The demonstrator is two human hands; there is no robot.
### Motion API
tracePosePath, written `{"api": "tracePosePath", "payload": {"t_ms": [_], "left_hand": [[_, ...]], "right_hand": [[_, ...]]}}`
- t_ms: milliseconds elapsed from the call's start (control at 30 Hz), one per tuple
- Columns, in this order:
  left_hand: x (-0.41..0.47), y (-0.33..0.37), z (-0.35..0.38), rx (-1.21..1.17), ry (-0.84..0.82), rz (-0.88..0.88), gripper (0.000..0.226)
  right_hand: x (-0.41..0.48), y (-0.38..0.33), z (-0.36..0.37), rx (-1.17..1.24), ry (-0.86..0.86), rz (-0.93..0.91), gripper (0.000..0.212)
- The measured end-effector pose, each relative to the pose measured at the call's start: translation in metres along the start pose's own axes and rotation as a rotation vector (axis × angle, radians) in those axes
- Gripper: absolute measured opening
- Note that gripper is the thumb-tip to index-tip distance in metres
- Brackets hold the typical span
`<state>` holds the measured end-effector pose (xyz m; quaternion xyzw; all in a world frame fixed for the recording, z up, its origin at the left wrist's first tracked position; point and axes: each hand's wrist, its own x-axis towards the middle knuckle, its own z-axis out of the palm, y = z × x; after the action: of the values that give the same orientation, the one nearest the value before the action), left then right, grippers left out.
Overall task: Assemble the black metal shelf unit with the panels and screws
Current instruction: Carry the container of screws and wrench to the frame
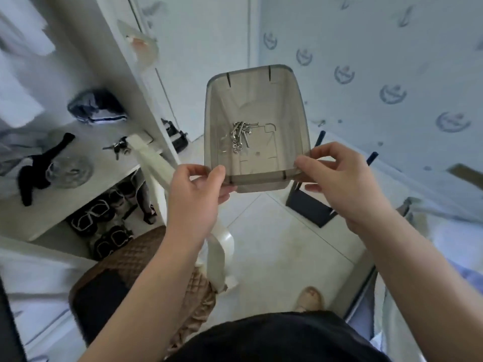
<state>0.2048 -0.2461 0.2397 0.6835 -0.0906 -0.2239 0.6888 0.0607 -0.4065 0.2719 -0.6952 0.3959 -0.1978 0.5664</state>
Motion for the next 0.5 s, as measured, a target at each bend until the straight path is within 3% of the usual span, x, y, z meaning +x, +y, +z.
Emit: {"api": "tracePosePath", "payload": {"t_ms": [133,233,367,500], "left_hand": [[0.014,-0.025,0.098,0.029,-0.047,-0.098,0.024],[0.025,-0.053,0.163,0.076,-0.086,-0.193,0.024],[0.037,-0.092,0.231,0.259,-0.188,-0.324,0.015],[0.046,-0.129,0.274,0.477,-0.340,-0.435,0.011]], "right_hand": [[0.042,0.043,-0.081,-0.022,0.005,0.096,0.023],[0.072,0.086,-0.139,-0.085,-0.011,0.191,0.039],[0.104,0.144,-0.214,-0.131,0.090,0.299,0.068],[0.131,0.200,-0.272,-0.197,0.176,0.391,0.073]]}}
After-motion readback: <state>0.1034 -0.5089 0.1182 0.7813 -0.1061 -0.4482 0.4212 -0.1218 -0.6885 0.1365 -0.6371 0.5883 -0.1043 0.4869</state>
